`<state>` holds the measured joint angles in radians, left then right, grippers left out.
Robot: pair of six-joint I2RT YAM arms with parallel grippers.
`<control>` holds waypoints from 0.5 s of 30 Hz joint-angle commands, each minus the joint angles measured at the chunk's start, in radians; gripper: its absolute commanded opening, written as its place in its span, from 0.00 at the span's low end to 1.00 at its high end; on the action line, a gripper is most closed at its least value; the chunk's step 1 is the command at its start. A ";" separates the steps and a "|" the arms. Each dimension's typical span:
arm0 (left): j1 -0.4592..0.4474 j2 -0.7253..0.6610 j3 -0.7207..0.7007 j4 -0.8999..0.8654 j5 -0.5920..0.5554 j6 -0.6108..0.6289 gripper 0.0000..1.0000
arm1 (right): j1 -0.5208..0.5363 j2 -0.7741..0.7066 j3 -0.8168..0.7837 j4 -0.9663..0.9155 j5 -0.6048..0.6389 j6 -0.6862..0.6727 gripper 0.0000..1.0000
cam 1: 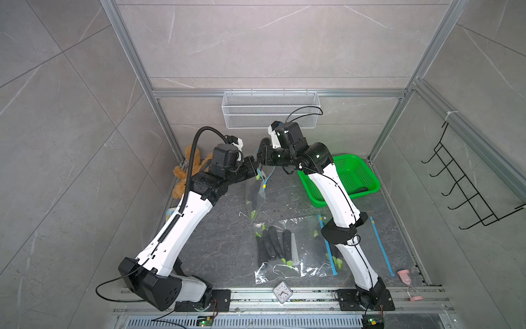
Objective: Place the eggplant in a zip-top bag and seal the zipper
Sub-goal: Place the eggplant in the zipper food storage bag.
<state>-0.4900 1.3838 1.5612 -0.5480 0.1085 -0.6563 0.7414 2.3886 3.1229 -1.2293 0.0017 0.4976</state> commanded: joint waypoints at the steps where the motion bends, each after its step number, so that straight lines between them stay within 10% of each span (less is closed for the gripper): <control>1: 0.004 -0.037 0.034 0.045 0.004 -0.011 0.00 | 0.006 0.008 0.042 -0.003 0.017 -0.007 0.49; 15: 0.005 -0.034 0.020 0.049 0.005 -0.007 0.00 | -0.069 -0.270 -0.200 -0.017 0.081 -0.171 0.54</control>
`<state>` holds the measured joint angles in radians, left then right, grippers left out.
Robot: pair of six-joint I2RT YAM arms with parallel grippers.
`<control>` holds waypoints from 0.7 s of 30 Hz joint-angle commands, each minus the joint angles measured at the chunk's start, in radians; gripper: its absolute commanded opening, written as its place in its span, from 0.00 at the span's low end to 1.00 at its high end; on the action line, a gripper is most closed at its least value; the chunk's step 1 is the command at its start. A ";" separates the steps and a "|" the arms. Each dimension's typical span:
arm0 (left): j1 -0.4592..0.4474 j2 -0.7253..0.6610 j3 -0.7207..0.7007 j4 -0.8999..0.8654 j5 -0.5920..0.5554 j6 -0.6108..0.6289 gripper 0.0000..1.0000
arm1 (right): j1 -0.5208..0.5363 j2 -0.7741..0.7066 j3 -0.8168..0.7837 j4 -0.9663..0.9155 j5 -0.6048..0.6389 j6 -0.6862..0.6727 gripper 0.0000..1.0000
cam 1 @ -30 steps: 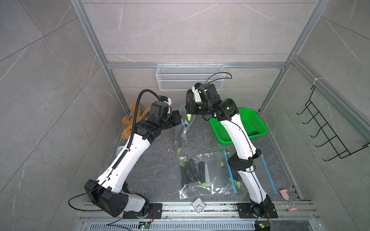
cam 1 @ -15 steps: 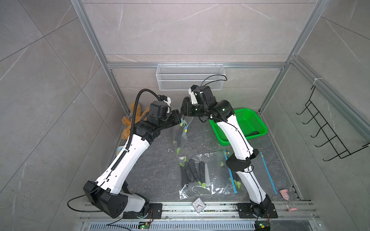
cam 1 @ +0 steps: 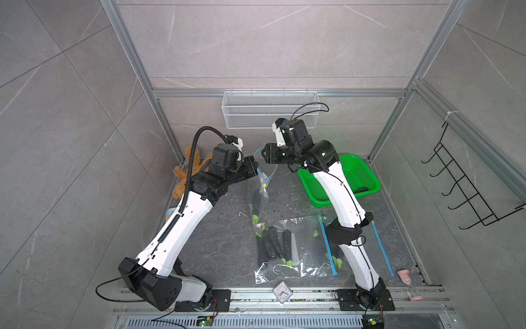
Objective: Place the eggplant in a zip-top bag and seal the zipper
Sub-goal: Place the eggplant in the zipper food storage bag.
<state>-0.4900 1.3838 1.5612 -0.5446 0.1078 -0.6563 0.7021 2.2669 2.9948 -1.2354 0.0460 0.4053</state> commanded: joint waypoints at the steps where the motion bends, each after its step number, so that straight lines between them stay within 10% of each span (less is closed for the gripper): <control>1: 0.004 -0.031 0.020 0.049 0.010 -0.007 0.00 | -0.043 -0.201 -0.142 -0.004 0.054 -0.103 0.54; 21: 0.004 0.016 0.013 0.069 0.029 0.003 0.00 | -0.496 -0.856 -1.294 0.321 -0.019 -0.200 0.66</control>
<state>-0.4900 1.3979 1.5608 -0.5186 0.1154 -0.6559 0.2512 1.4014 1.7748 -0.9958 0.0925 0.1883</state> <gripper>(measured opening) 0.044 0.654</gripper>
